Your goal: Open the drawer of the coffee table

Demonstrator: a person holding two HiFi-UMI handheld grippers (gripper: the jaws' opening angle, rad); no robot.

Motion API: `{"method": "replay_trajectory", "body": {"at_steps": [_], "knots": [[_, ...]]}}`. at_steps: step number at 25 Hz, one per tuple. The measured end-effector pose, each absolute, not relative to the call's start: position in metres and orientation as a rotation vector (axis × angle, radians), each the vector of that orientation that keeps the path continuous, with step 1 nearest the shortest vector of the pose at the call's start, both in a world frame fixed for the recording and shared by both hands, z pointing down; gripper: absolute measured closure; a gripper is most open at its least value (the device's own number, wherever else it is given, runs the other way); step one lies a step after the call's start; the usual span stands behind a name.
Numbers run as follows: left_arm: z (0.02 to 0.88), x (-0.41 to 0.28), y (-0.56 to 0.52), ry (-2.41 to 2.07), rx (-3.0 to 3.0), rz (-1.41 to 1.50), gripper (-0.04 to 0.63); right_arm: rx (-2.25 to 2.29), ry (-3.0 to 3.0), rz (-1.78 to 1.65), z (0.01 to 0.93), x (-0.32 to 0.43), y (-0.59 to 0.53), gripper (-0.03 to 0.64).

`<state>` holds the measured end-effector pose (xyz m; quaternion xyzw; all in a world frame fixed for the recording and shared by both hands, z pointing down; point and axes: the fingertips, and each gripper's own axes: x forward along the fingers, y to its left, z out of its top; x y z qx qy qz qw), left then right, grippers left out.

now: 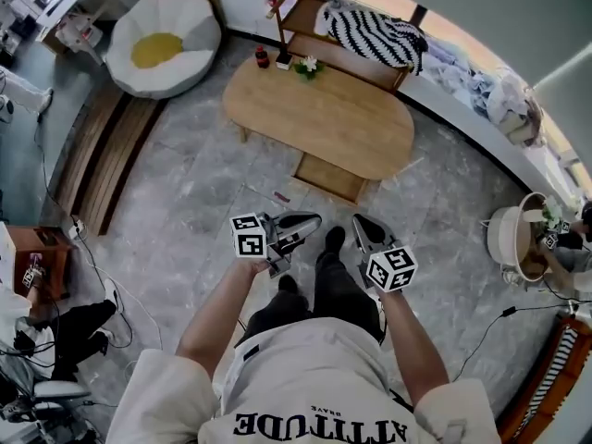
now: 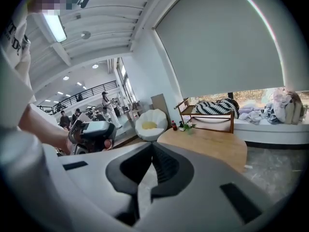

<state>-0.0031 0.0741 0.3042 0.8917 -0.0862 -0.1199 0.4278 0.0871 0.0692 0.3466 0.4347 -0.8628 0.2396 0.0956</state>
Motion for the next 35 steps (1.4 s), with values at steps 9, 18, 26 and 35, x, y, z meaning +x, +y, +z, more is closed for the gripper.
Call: {"method": "replay_trajectory", "body": {"at_steps": [9, 18, 26, 35], "knots": [[0.269, -0.015, 0.144, -0.153, 2.39, -0.153, 0.575, 1.384, -2.579, 0.57, 0.297, 0.061, 0.139, 0.6], [0.243, -0.011, 0.187, -0.294, 2.567, 0.023, 0.575, 1.553, -2.552, 0.507, 0.251, 0.091, 0.195, 0.598], [0.211, -0.021, 0.18, -0.729, 2.615, 0.035, 0.575, 1.636, -2.508, 0.405, 0.22, 0.146, 0.229, 0.599], [0.196, -0.039, 0.197, -1.002, 2.654, 0.11, 0.575, 1.691, -2.475, 0.367, 0.202, 0.199, 0.251, 0.6]]}}
